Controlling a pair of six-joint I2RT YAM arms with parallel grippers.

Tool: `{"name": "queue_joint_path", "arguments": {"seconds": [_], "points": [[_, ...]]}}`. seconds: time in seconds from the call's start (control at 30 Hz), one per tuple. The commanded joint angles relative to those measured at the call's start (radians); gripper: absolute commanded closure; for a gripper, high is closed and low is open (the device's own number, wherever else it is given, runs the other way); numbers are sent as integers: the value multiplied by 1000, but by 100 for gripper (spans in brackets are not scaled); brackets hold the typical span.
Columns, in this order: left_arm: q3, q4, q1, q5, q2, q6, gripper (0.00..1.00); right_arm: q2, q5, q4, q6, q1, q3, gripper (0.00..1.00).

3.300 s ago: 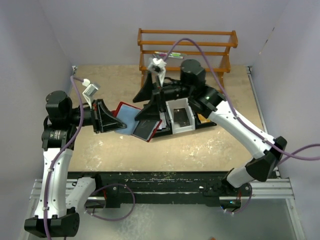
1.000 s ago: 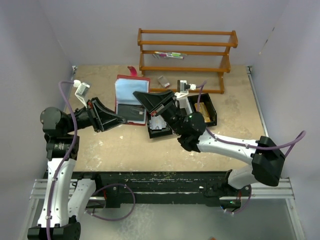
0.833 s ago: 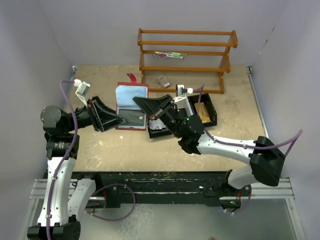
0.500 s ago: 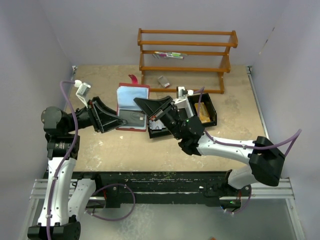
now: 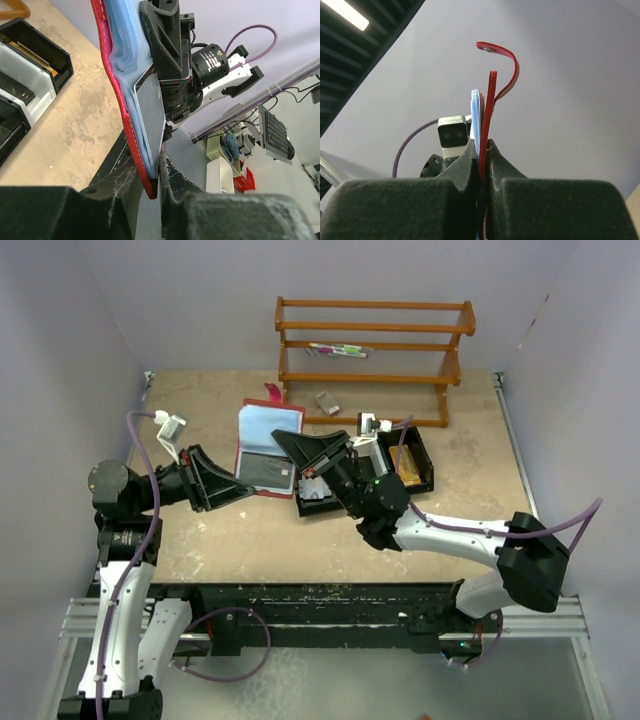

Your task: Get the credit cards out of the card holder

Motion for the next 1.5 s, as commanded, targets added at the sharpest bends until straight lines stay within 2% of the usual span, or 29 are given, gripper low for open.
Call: {"name": "queue_joint_path", "arguments": {"seconds": [0.0, 0.1, 0.2, 0.4, 0.47, 0.6, 0.63, 0.7, 0.77, 0.83, 0.93, 1.0, 1.1, 1.2, 1.33, 1.47], "points": [[36, 11, -1, -6, 8, 32, 79, 10, 14, 81, 30, 6, 10, 100], [49, 2, -1, -7, 28, 39, 78, 8, 12, 89, 30, 8, -1, 100], [41, -1, -1, -8, 36, 32, 71, -1, 11, 91, 22, 11, -5, 100], [42, 0, -1, -7, 45, 32, 71, 2, -5, 108, 21, 10, -7, 100], [42, -2, -1, -8, 47, 39, 72, 3, -6, 116, 24, 10, -10, 100], [62, -59, -1, -3, 53, 106, 83, -12, -37, 55, 74, 7, -21, 100], [78, -94, -1, -1, 56, 145, 86, -22, -33, 31, 87, 2, -28, 93], [127, -211, -1, -7, 69, 264, 93, -49, -69, -59, 115, -27, -37, 73], [205, -397, -1, -33, 98, 445, 100, -81, -186, -184, 159, -94, -38, 62], [295, -619, -1, -82, 145, 655, 100, -113, -343, -312, 165, -171, -34, 50], [437, -935, -1, -195, 247, 934, 100, -182, -478, -559, 96, -268, -33, 42], [484, -1061, -1, -259, 307, 1026, 100, -250, -469, -776, -23, -301, -19, 34], [512, -1149, -1, -292, 367, 1073, 100, -357, -395, -999, -175, -314, -5, 30], [525, -1196, -1, -287, 424, 1068, 100, -429, -374, -1094, -295, -313, 11, 30], [530, -1215, -1, -271, 454, 1066, 100, -431, -520, -996, -338, -284, 26, 33], [538, -1246, -1, -234, 459, 1094, 100, -309, -655, -933, -407, -179, 109, 33]]}}
